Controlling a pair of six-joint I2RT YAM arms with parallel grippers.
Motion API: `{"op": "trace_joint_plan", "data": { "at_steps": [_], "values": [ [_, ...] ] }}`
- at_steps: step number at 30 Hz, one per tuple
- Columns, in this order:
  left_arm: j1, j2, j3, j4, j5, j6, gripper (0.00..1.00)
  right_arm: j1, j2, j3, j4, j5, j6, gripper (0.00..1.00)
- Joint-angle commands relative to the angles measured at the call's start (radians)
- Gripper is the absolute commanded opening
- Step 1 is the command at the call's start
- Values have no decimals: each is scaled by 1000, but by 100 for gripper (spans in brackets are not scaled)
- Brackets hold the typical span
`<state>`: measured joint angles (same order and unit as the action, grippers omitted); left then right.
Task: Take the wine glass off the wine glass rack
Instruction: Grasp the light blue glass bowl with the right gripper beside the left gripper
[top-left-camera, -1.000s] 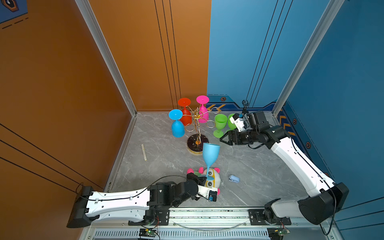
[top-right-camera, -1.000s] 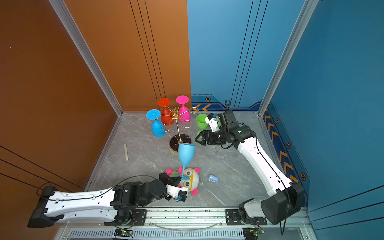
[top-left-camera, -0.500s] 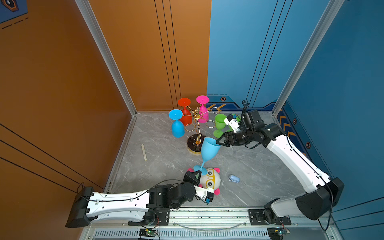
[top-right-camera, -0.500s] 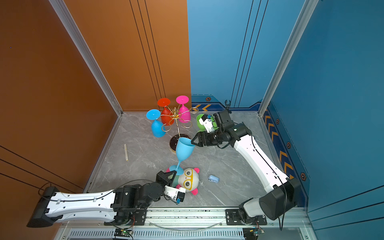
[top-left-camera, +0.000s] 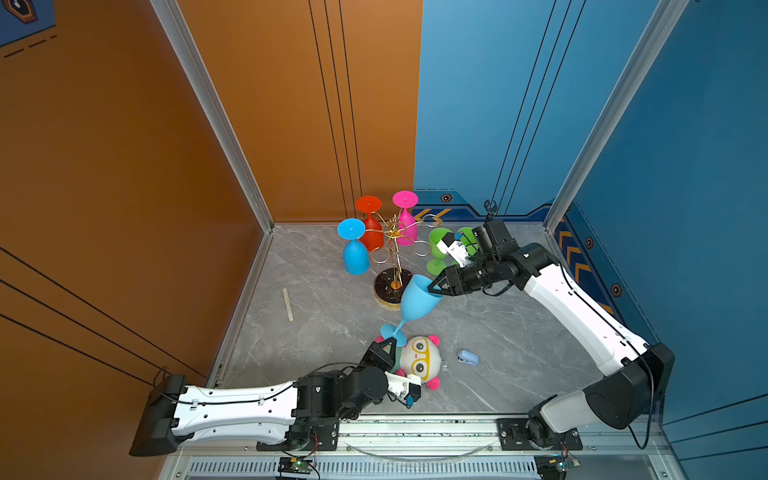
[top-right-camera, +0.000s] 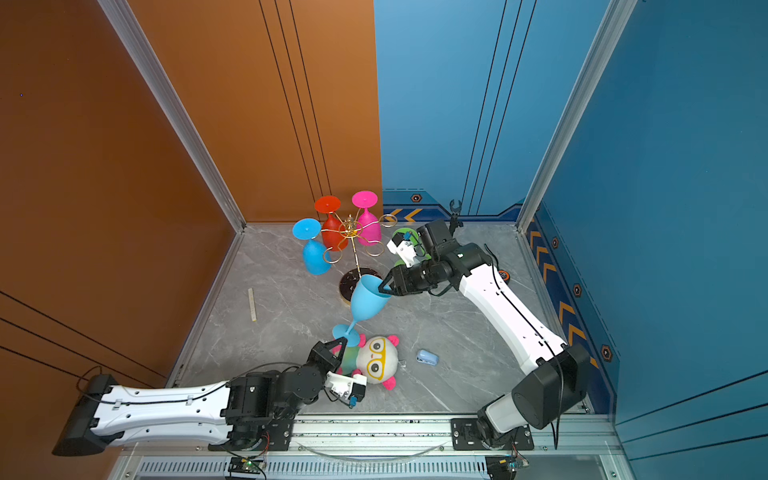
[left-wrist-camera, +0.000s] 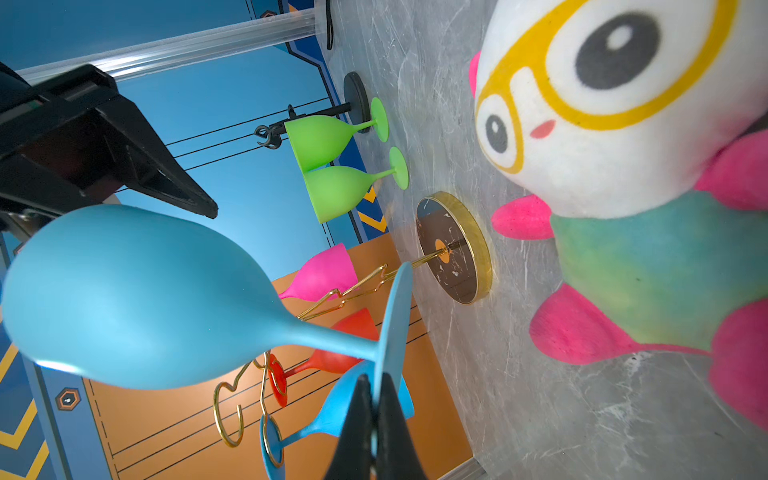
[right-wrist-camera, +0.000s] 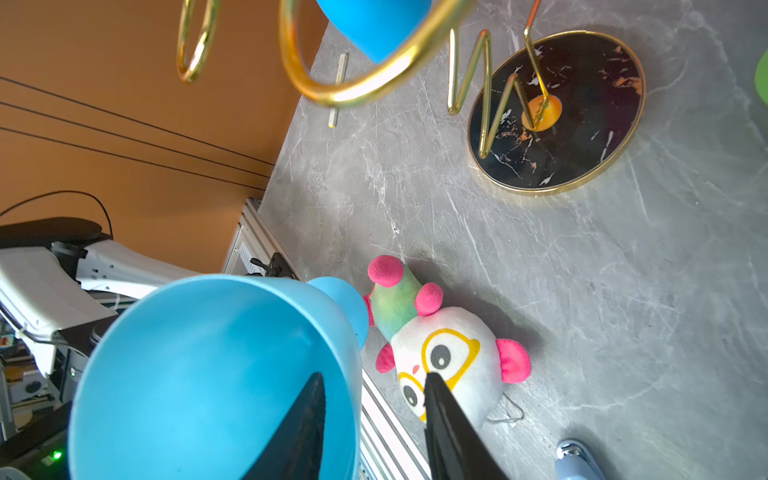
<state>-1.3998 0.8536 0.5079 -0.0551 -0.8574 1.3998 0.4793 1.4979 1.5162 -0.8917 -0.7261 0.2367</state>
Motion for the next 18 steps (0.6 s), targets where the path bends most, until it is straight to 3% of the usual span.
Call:
{"op": "trace_joint_plan", "data": {
  "at_steps": [1,7,18],
  "values": [
    [12,-19,-10,51,-49,17,0,8,16,22,-49,-27,-14,30],
    [15,-10,-16,52,-48,23,0,8,25,27,-51,-45,-16,16],
    [16,5,-26,59,-40,27,8,8,27,42,-49,-53,-16,5]
  ]
}}
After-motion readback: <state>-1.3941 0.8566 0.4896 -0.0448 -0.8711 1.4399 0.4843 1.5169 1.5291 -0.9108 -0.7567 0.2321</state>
